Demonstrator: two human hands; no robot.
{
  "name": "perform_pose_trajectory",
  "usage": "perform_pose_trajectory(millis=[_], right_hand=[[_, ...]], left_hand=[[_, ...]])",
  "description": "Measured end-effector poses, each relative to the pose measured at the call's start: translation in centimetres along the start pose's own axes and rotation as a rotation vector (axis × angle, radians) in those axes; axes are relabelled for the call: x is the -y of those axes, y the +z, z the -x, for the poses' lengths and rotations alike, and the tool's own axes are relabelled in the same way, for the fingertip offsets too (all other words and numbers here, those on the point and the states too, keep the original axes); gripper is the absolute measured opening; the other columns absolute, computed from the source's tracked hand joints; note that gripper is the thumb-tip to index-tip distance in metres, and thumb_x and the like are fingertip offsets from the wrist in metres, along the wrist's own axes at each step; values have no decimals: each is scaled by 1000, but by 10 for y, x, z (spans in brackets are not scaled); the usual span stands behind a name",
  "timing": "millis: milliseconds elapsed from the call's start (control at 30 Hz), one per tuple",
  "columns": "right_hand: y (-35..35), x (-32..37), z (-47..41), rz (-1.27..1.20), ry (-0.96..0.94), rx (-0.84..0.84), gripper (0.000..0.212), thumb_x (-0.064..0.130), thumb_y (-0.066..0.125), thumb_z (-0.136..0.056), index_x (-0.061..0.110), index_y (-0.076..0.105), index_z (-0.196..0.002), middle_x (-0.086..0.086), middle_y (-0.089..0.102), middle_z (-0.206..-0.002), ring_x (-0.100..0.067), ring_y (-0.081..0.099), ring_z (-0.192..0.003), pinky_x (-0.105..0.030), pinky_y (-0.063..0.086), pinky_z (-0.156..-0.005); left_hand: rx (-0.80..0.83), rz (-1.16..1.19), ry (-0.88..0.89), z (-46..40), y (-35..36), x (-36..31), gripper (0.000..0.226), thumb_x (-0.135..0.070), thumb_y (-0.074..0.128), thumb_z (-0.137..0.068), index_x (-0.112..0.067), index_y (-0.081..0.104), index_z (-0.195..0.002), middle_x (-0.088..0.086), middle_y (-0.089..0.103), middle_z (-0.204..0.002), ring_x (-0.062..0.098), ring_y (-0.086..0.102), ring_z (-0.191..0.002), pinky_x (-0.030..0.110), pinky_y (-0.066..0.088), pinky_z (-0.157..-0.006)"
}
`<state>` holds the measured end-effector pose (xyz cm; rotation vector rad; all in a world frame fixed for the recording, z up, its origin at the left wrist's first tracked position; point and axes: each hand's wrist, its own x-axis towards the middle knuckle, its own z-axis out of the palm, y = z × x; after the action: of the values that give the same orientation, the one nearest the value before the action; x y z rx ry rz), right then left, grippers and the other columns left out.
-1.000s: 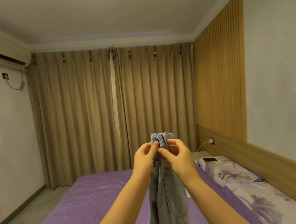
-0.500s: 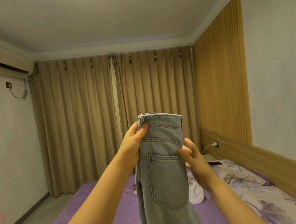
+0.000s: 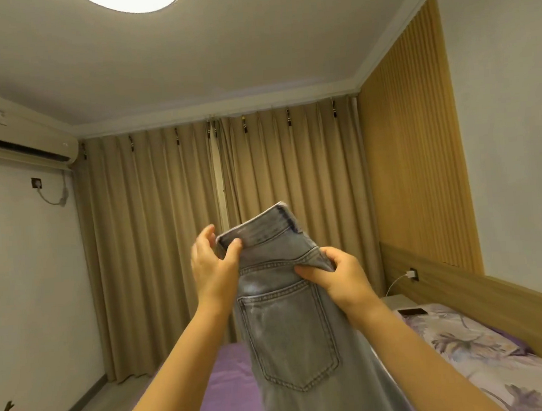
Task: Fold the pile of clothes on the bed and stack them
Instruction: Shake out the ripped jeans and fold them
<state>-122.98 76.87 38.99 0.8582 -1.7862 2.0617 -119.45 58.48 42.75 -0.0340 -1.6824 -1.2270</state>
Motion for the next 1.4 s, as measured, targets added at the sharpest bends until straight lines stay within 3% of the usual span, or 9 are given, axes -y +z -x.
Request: perform_pose_trajectory(millis=[67,167,300,400,600,1100,1167,1233,1400], right_hand=[[11,-5,2,55,-5,1,18,16,81,-73,16,69,-87,-3,73,-86,-11,67,-79,-28,54,-74],[24,-11,7,127,24,20,19,22,81,-71,16,69,-85,-2,72,-81,-14,66,-76,-32,54,-71],[32,-17,18,75,59,64,24,21,82,-71,5,68,-84,-6,70,-74,-8,61,-66,-26,51,-61],[28,-25,29,65,90,111,29,20,80,-73,0,68,-91,-17,70,-87,-15,62,-74,-38,54,-74],[-11,-73,58,171,247,348,30,25,78,-76,23,66,-104,5,71,-97,-10,67,-89,-29,57,-75],[-67,-137,103,475,611,188,31,36,62,-88,6,62,-87,-8,64,-85,-18,60,-75,-25,48,-53],[-65,-137,104,302,578,199,10,21,58,-92,15,65,-88,0,66,-86,-15,61,-81,-23,48,-65],[-64,-136,106,-58,644,177,24,9,55,-93,25,65,-107,3,69,-99,-16,65,-89,-28,51,-76],[-61,-128,99,-457,752,7,29,5,55,-93,11,61,-121,-10,68,-100,-20,60,-83,-31,49,-69]], left_hand=[[-120,-243,480,7,0,-13,41,-32,55,-89,-16,57,-127,-2,56,-130,16,46,-127,41,26,-113],[61,-567,947,15,13,-26,39,-40,40,-98,-22,74,-95,-8,70,-109,22,51,-128,55,11,-115],[351,-906,832,16,20,-15,74,-54,12,-97,-21,77,-85,-9,73,-87,16,56,-120,47,-1,-118],[433,-949,825,14,24,0,92,-59,-3,-93,-15,74,-69,-1,70,-70,19,61,-85,29,22,-105],[236,-984,1049,6,26,7,67,-42,32,-96,-12,56,-40,1,55,-42,21,50,-48,32,40,-68],[321,-1250,913,-14,16,-4,85,-53,0,-93,-8,63,-56,4,64,-59,24,52,-70,34,30,-87],[307,-1224,915,-13,13,-5,83,-52,2,-94,-9,60,-53,4,63,-56,22,49,-67,34,29,-87],[296,-1234,907,-12,10,-6,84,-52,2,-94,-8,61,-54,3,63,-57,23,51,-69,34,29,-88],[218,-1246,977,-12,-6,-6,78,-53,20,-99,-5,61,-52,9,62,-53,26,53,-62,40,36,-83]])
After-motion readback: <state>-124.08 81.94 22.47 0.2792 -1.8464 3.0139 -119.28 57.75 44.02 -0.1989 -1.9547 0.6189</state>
